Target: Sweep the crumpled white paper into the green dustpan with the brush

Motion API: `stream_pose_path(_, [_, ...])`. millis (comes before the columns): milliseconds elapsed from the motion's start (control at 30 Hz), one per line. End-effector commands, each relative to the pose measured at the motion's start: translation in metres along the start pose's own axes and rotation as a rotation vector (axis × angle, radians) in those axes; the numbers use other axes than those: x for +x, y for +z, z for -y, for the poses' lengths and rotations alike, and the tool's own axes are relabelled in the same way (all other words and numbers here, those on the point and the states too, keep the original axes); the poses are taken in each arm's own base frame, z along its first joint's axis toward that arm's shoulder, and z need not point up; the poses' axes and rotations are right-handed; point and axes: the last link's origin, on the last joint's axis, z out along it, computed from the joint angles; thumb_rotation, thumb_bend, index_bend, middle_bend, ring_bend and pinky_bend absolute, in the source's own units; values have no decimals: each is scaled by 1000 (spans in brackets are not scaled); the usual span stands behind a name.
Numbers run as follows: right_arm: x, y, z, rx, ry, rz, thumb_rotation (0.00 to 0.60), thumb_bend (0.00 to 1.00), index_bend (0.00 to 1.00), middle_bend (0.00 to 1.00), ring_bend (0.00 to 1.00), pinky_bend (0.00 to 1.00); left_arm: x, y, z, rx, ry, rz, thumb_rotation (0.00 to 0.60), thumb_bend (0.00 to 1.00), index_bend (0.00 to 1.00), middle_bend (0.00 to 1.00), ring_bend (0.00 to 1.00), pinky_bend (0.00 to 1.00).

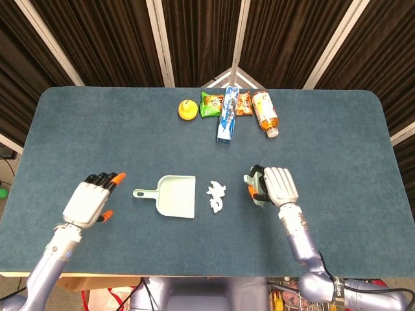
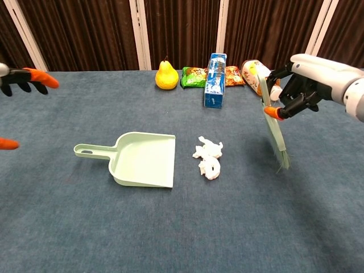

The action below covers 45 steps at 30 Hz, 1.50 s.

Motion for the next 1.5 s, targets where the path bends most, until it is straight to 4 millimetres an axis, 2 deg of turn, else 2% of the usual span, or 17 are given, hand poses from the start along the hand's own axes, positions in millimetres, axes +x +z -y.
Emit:
stream_pose_path(33, [2, 0, -1, -3, 2, -1, 600, 668, 871, 899, 948, 810, 1, 30, -20, -1, 42, 13, 600, 109, 222, 416, 393, 439])
stream_pose_path(200, [6, 1, -6, -13, -7, -9, 600, 669, 871, 899, 948, 810, -13, 54, -37, 32, 81, 78, 600, 174, 261, 601, 582, 633])
stream_pose_path(367, [8, 2, -11, -26, -11, -12, 600, 670, 871, 899, 948, 810, -29, 67, -53, 61, 76, 152, 600, 256, 371, 883, 866, 911])
stream_pose_path(467, [8, 2, -13, -29, -12, -11, 600, 671, 871, 899, 948, 809, -36, 73, -62, 82, 75, 194, 600, 289, 408, 957, 932, 974])
stream_pose_path(700, [7, 2, -18, -36, -16, -8, 600, 672, 871, 899, 948, 810, -43, 83, -79, 99, 68, 222, 600, 400, 428, 976, 951, 994])
stream_pose_path(1200, [6, 3, -20, -47, -13, -1, 600, 672, 871, 899, 948, 809, -47, 91, -83, 120, 73, 228, 600, 407, 410, 975, 953, 995])
stream_pose_path(1367, [5, 3, -20, -48, -18, 0, 600, 672, 871, 899, 948, 809, -51, 92, -84, 127, 77, 244, 600, 426, 442, 979, 954, 995])
stream_pose_path(1500, [3, 3, -19, -56, -4, 6, 600, 672, 871, 899, 949, 810, -55, 95, -89, 121, 83, 246, 600, 496, 515, 984, 958, 998])
